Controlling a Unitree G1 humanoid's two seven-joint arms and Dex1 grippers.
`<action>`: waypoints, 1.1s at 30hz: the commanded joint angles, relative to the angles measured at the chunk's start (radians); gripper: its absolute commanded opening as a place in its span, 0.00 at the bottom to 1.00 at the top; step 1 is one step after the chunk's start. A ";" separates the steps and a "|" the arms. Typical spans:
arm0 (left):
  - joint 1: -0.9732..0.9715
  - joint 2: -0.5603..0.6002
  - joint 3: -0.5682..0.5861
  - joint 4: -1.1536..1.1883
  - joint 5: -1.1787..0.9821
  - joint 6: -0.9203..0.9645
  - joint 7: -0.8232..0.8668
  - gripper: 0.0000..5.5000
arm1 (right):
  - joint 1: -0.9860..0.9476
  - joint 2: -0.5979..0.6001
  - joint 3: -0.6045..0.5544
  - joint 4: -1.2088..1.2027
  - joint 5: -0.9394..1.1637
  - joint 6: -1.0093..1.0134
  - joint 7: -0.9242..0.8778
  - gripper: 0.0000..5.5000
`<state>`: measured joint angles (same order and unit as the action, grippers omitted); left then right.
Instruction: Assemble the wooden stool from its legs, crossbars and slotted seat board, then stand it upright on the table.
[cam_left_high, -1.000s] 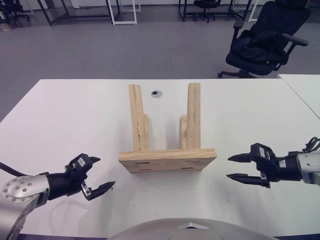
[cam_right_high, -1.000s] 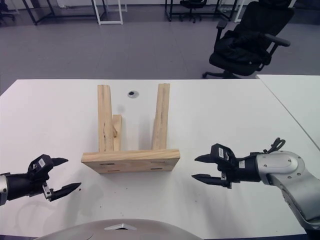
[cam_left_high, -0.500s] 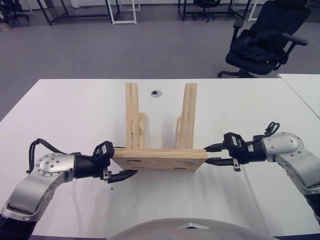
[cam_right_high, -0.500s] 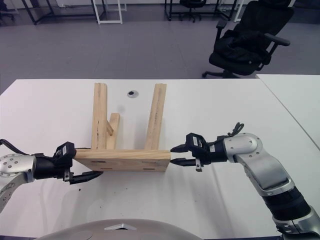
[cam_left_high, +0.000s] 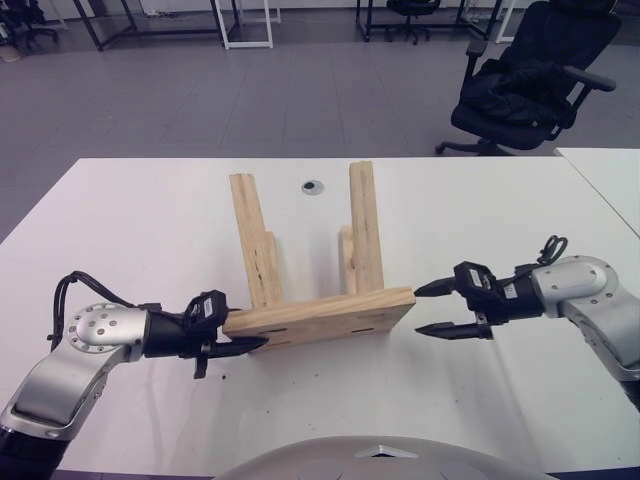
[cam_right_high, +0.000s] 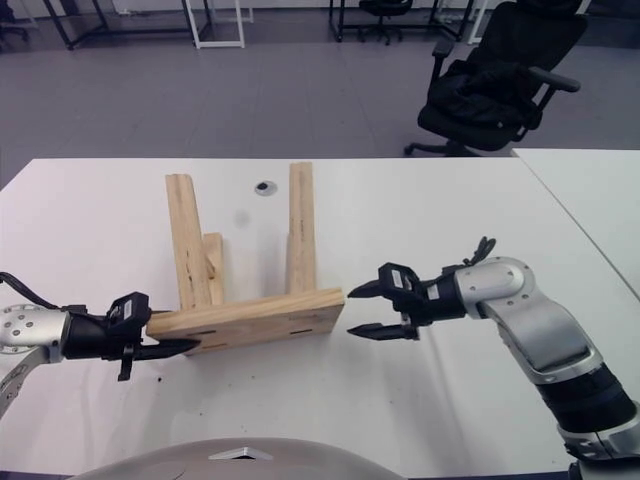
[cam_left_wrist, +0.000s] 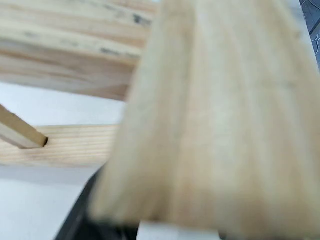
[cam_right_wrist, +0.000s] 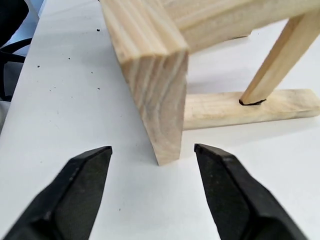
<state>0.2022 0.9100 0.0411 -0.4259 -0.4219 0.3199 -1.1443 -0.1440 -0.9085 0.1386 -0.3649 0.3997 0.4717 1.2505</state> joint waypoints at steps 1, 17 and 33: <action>-0.016 0.013 -0.031 0.028 0.027 -0.004 -0.015 0.28 | -0.060 0.050 0.041 -0.013 -0.002 0.012 -0.028 0.69; -0.067 0.005 -0.060 0.071 0.049 -0.037 -0.022 0.27 | -0.101 0.071 0.104 0.077 -0.112 -0.139 0.010 0.32; -0.402 0.107 0.174 -0.018 -0.301 0.251 -0.039 0.27 | -0.351 -0.023 -0.214 -0.081 0.330 0.210 0.082 0.27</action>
<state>-0.0872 0.9853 0.1468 -0.4369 -0.6180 0.4826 -1.2084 -0.4083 -0.9135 -0.0109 -0.4043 0.5547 0.6027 1.2882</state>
